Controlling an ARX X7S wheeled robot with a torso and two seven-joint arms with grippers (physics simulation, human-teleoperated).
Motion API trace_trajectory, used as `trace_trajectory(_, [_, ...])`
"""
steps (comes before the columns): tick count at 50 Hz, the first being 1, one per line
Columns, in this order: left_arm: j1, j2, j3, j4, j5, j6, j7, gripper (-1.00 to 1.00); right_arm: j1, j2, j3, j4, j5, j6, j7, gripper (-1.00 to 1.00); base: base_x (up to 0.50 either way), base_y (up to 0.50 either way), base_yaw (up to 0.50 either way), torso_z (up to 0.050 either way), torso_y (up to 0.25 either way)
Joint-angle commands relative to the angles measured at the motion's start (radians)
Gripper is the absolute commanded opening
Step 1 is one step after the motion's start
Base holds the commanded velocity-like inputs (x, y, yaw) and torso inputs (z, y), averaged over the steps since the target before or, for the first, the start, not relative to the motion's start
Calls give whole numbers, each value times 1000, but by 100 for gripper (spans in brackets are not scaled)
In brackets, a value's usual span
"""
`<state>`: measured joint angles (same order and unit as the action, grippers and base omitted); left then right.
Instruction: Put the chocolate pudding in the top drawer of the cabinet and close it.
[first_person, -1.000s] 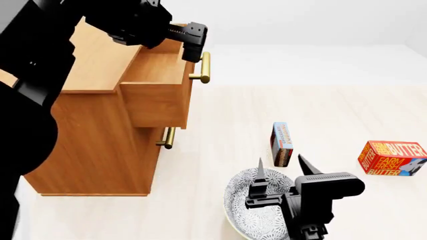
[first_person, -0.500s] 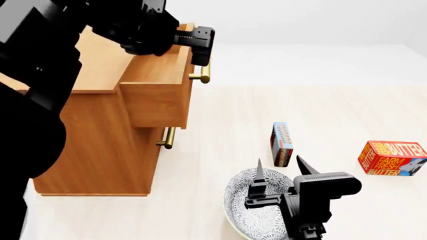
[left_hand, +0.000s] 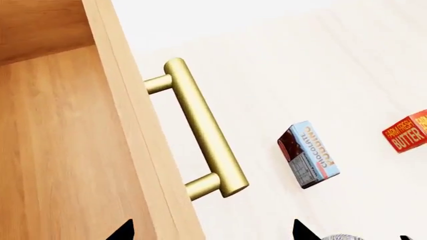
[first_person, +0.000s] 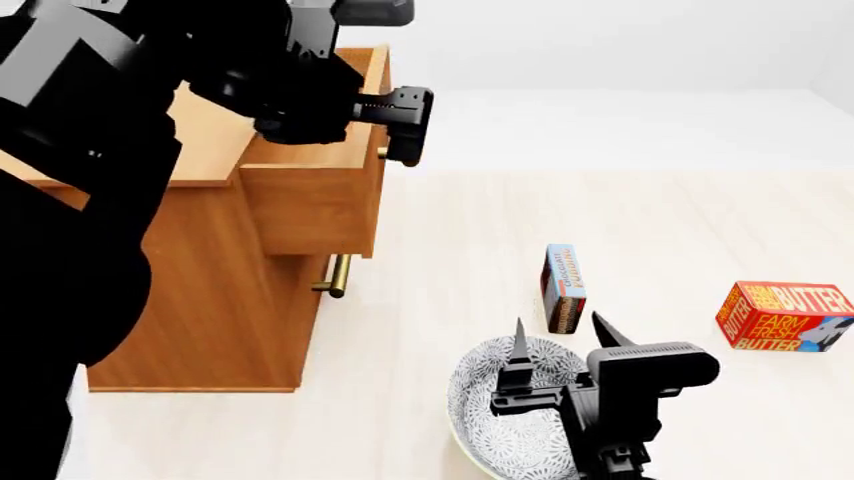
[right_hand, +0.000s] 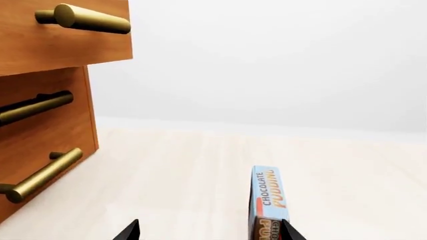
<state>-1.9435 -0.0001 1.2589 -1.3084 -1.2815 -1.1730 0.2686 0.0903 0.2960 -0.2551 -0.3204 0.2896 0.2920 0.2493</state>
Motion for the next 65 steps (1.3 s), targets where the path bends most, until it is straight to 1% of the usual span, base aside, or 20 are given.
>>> trace_trajectory(1, [16,0,56,0,-32,0,29,100,7,0,-4,15,5,-5,0,100,0,0,0,0,0])
trace_trajectory(9, [26,0,44,0,-3,2,43,100,8,1,-6,17,8,-4,1,100,0,0,0,0,0])
trace_trajectory(11, [29,0,22,0,16,-2,42,100,9,2,-6,17,9,-3,2,100,0,0,0,0,0])
trace_trajectory(16, [44,0,-72,0,124,-23,42,100,8,3,-7,19,12,-6,2,100,0,0,0,0,0])
trace_trajectory(19, [55,0,-71,0,132,-23,49,100,8,4,-7,21,14,-7,2,100,0,0,0,0,0])
trace_trajectory(24, [59,0,-31,0,96,-10,62,100,9,5,-7,27,17,-10,1,100,0,0,0,0,0])
trace_trajectory(32, [49,0,153,5,-105,40,78,100,16,4,-11,38,18,-13,0,100,0,0,0,0,0])
trace_trajectory(43, [15,0,289,30,-303,91,74,100,17,6,-15,45,20,-19,1,100,0,0,0,0,0])
trace_trajectory(52, [3,0,333,55,-376,118,72,100,17,7,-17,50,23,-23,3,100,0,0,0,0,0])
trace_trajectory(65, [2,0,339,110,-409,150,48,100,17,9,-19,54,27,-30,5,100,0,0,0,0,0])
